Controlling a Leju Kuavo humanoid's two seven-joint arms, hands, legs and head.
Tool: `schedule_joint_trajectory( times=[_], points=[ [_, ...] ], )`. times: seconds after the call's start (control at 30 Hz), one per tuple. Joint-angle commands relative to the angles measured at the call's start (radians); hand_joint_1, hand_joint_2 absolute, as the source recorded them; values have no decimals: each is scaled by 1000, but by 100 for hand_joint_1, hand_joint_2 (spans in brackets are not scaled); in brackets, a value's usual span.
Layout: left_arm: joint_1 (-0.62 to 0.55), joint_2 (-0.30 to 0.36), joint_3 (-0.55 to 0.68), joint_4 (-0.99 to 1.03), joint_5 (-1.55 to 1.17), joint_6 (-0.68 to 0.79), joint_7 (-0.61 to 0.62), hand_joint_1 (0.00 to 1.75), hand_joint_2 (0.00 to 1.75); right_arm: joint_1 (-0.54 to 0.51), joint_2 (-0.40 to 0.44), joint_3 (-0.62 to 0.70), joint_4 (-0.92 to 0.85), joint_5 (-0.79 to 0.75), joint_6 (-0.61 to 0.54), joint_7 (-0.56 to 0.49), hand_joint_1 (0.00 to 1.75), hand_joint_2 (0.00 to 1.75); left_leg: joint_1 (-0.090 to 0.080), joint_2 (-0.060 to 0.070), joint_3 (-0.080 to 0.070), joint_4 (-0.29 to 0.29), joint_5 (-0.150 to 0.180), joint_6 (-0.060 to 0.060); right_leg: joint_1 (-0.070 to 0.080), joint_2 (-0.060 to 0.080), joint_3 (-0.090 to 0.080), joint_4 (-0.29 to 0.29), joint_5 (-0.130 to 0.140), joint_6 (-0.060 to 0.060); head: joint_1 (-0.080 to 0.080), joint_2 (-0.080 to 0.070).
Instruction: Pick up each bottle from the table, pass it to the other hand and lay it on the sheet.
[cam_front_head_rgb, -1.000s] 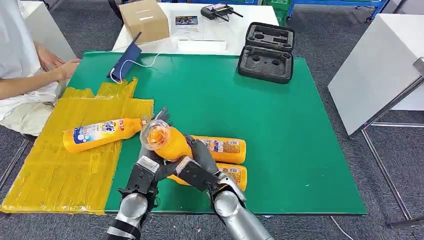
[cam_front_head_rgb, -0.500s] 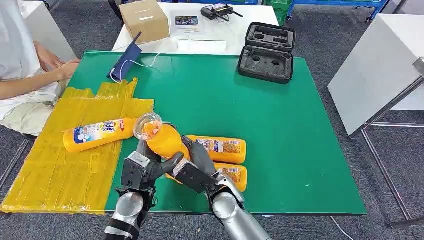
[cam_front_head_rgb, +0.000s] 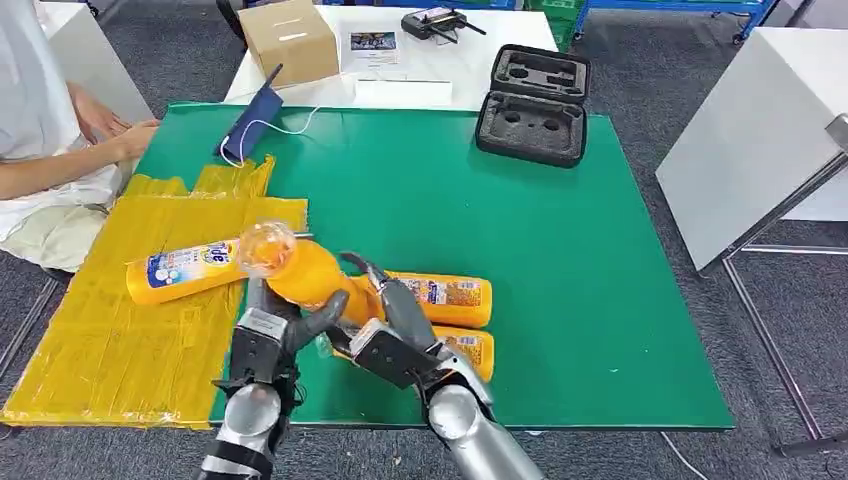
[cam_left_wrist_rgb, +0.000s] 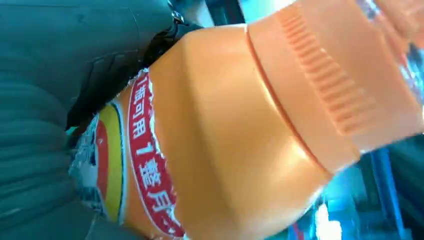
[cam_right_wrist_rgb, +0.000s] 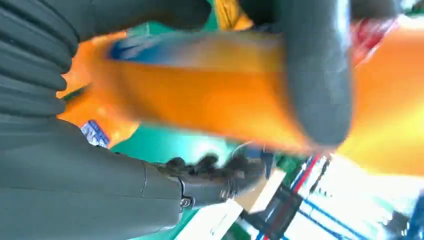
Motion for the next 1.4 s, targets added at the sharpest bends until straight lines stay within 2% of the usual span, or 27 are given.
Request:
schedule_joint_trajectory(
  times=[0.03,0.1,0.2,0.33,0.4,0.43,0.47,0.5,0.53,0.57,0.6,0.67,0.7,0.73,0.8,0.83,0.87,0.9,1.2,1.4],
  points=[
    [-32,51,72,-102,-93,117,-7,175,175,21,-56,-61,-142,-25,-45,-10,0,175,1,1,5,1,-3,-2,1,1,5,0,-3,-2,0,0],
    [-39,54,82,-106,-144,164,-7,175,175,20,-57,-68,-150,-31,-47,-9,0,175,1,2,3,1,-2,-2,1,2,4,0,-2,-2,0,0],
    [-83,77,103,-85,-413,401,14,175,175,11,-66,-83,-170,-56,-64,-16,0,175,1,1,5,1,-2,-3,1,1,5,1,-3,-3,0,0],
    [-147,125,117,5,-670,430,126,175,175,11,-85,-98,-208,-74,-98,-25,0,175,1,1,4,0,-1,-2,0,1,4,0,-1,-2,0,0],
    [-213,168,116,160,-1061,430,332,175,175,22,-92,-108,-235,-68,-129,-28,0,175,1,0,6,0,-1,-3,1,0,6,0,-2,-3,-1,0],
    [-280,331,-51,267,-1164,407,560,175,175,21,-95,-113,-242,-54,-151,-28,0,175,1,0,6,-1,-1,-3,1,0,6,0,-2,-3,0,0],
    [-328,364,-172,350,-1164,424,679,175,175,22,-96,-115,-248,-52,-155,-26,0,175,0,-2,6,-2,0,-3,0,-1,7,-1,-2,-3,-1,0],
    [-369,401,-260,421,-1164,401,746,175,175,21,-98,-120,-253,-49,-160,-25,0,175,0,-6,5,-3,2,-2,0,-6,6,-1,-1,-2,0,0],
    [-422,391,-336,556,-1164,376,780,175,175,15,-100,-124,-257,-47,-163,-25,0,175,0,-6,5,-3,2,-3,0,-5,6,-1,-1,-2,0,0],
    [-451,380,-348,650,-1164,284,748,175,175,9,-104,-127,-261,-42,-166,-27,0,175,1,-9,7,-2,1,-4,0,-8,7,-1,-3,-3,0,0],
    [-478,365,-352,738,-1164,254,730,175,175,7,-108,-130,-272,-36,-170,-30,0,175,0,-9,4,-1,2,-2,0,-8,-5,0,-2,-2,1,0],
    [-488,359,-354,769,-1164,272,732,175,175,6,-109,-133,-277,-36,-170,-29,0,175,1,-1,7,-2,1,-5,0,-3,-5,0,-1,-5,-1,0],
    [-495,354,-355,796,-1164,260,726,175,175,7,-112,-135,-282,-34,-170,-30,0,175,-1,0,3,-2,1,-3,-1,-2,-4,1,1,-5,-2,0],
    [-526,335,-375,878,-1164,170,714,175,175,12,-116,-140,-295,-33,-171,-30,0,175,0,1,5,-2,0,-4,0,-2,-3,0,0,-5,0,0],
    [-543,314,-370,949,-1164,98,696,175,175,16,-126,-143,-310,-29,-166,-35,0,175,0,-2,7,-2,1,-5,0,-3,-4,0,-2,-7,0,0],
    [-551,308,-369,982,-1164,73,689,175,175,14,-130,-142,-313,-31,-158,-36,0,175,0,4,4,-1,0,-4,0,2,-3,1,0,-6,-1,0],
    [-550,307,-365,1000,-1164,63,688,175,175,12,-131,-142,-313,-31,-155,-37,0,175,1,6,7,-1,-2,-5,1,4,5,1,-1,-7,-1,0],
    [-555,304,-345,1031,-1158,44,685,175,175,9,-131,-139,-311,-31,-150,-39,0,175,0,7,4,-1,0,-4,0,4,1,2,1,-5,0,0],
    [-555,330,-279,1063,-1161,7,698,175,175,9,-129,-143,-279,-33,-149,-42,0,175,0,10,8,-1,0,-6,1,8,4,2,2,-6,0,0],
    [-559,335,-245,1055,-1164,39,710,175,175,8,-127,-146,-272,-35,-145,-47,0,175,0,11,12,-2,-2,-10,1,10,5,4,1,-8,0,0]
  ],
)
